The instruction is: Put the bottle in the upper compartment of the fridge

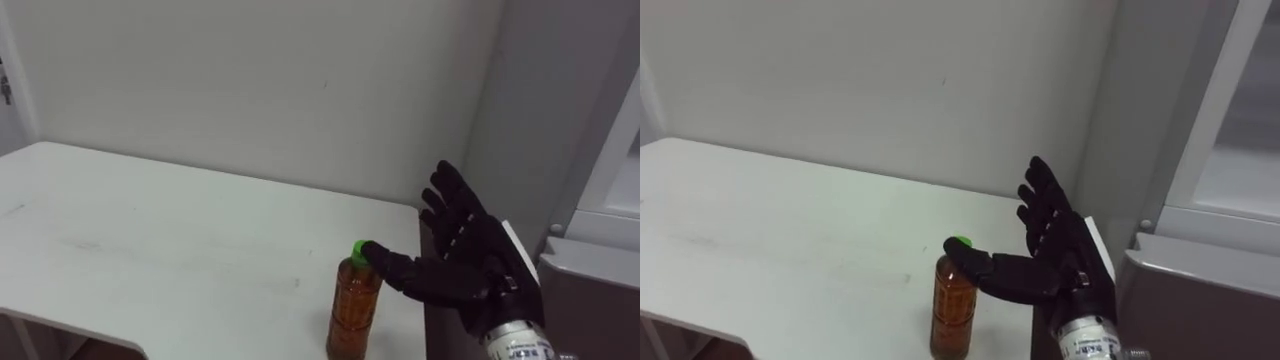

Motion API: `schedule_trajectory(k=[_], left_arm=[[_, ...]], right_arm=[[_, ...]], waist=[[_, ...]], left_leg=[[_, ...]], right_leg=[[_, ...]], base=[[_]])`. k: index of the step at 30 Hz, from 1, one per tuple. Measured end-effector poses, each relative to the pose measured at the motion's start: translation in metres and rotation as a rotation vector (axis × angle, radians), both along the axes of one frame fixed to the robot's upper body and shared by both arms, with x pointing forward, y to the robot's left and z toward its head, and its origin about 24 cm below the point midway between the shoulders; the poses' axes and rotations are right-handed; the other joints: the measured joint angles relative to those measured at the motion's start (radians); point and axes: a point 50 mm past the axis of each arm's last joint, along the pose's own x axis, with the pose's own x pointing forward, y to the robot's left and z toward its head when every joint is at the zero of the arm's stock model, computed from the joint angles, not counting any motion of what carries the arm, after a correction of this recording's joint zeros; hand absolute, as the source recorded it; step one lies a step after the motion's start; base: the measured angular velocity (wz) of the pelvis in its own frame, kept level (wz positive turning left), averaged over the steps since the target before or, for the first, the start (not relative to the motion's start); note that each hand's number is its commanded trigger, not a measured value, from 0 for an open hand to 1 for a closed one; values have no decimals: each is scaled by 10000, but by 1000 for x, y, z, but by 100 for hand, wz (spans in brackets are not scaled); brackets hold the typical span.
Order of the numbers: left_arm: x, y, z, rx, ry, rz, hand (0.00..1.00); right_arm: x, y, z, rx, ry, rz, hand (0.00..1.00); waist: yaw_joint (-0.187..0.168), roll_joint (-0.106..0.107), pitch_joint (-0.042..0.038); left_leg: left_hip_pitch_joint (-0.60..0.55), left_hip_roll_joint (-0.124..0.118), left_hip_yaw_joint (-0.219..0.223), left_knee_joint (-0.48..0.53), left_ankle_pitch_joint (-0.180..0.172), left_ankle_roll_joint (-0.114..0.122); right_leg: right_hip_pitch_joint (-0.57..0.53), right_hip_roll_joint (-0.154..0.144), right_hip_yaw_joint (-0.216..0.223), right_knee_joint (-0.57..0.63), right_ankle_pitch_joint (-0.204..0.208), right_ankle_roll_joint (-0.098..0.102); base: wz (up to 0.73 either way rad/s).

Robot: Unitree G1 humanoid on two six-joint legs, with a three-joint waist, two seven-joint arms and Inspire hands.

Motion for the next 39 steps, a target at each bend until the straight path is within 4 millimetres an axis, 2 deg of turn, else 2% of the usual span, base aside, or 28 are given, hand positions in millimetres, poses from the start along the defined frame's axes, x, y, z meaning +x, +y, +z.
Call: schedule_trajectory(k=[3, 5, 7, 8, 9, 14, 16, 22, 24, 29, 35, 38, 39], left_arm=[[-4, 1, 0, 119, 196, 91, 0], [-5, 1, 0, 138, 260, 134, 0], [-6, 1, 0, 150, 358, 161, 0], [-7, 0, 0, 130, 419, 188, 0], [-7, 0, 0, 134, 452, 220, 0], [-10, 1, 0, 174, 601, 355, 0], [-12, 1, 0, 161, 613, 473, 0], [-12, 1, 0, 198, 490, 742, 0], [-9, 1, 1, 193, 386, 712, 0], [-7, 2, 1, 238, 374, 682, 0], [-4, 3, 2, 411, 270, 672, 0], [-4, 4, 2, 440, 318, 685, 0], [-5, 4, 2, 463, 371, 695, 0]], right_arm=[[3, -3, -9, 4, 403, -381, 0], [5, -8, -20, -20, 964, -840, 0], [6, -10, -27, -47, 1288, -1114, 0], [7, -12, -30, -63, 1441, -1226, 0], [8, -13, -33, -66, 1563, -1361, 0], [12, -16, -48, -208, 2242, -1610, 0], [12, -17, -52, -247, 2432, -1646, 0], [13, -19, -58, -375, 2733, -1681, 0], [14, -19, -59, -496, 2804, -1714, 0], [18, -11, -64, -1078, 3057, -1473, 0], [23, -13, -71, -1653, 3414, -1594, 0], [23, -16, -75, -1850, 3695, -1764, 0], [23, -17, -76, -2003, 3718, -1835, 0]], waist=[[110, 17, 8], [259, 73, 45], [275, 97, 61], [403, 134, 69], [500, 146, 56], [529, 164, 32], [547, 173, 27], [599, 172, 24], [715, 128, -25], [754, 60, -48], [798, -36, -33], [782, -60, 43], [790, -73, 43]], left_leg=[[-61, -18, -106, 28, 9, 12], [-171, -45, -213, 89, 4, 26], [-289, -110, -395, 140, 24, 59], [-309, -127, -408, 142, 30, 70], [-370, -146, -426, 143, 42, 85], [-510, -255, -636, 160, 118, 186], [-512, -299, -655, 160, 131, 212], [-520, -376, -697, 177, 179, 300], [-566, -377, -680, 204, 189, 316], [-596, -381, -683, 308, 200, 335], [-748, -511, -821, 373, 236, 412], [-830, -545, -919, 531, 252, 476], [-840, -557, -949, 551, 237, 500]], right_leg=[[-6, -21, -78, -4, -5, 8], [-41, -59, -250, -4, -12, 19], [-68, -128, -345, -2, -64, 98], [-89, -141, -354, 1, -70, 107], [-143, -161, -414, 9, -74, 112], [-168, -305, -835, 44, -88, 137], [-178, -357, -849, 88, -108, 169], [-253, -497, -864, 347, -132, 210], [-375, -537, -863, 506, -142, 225], [-436, -603, -865, 717, -160, 250], [-517, -708, -956, 726, -159, 250], [-540, -818, -1204, 890, -170, 267], [-542, -841, -1243, 922, -171, 269]], base=[[12], [17], [24], [5], [4], [15], [8], [3], [-2], [0], [4], [15], [10]])
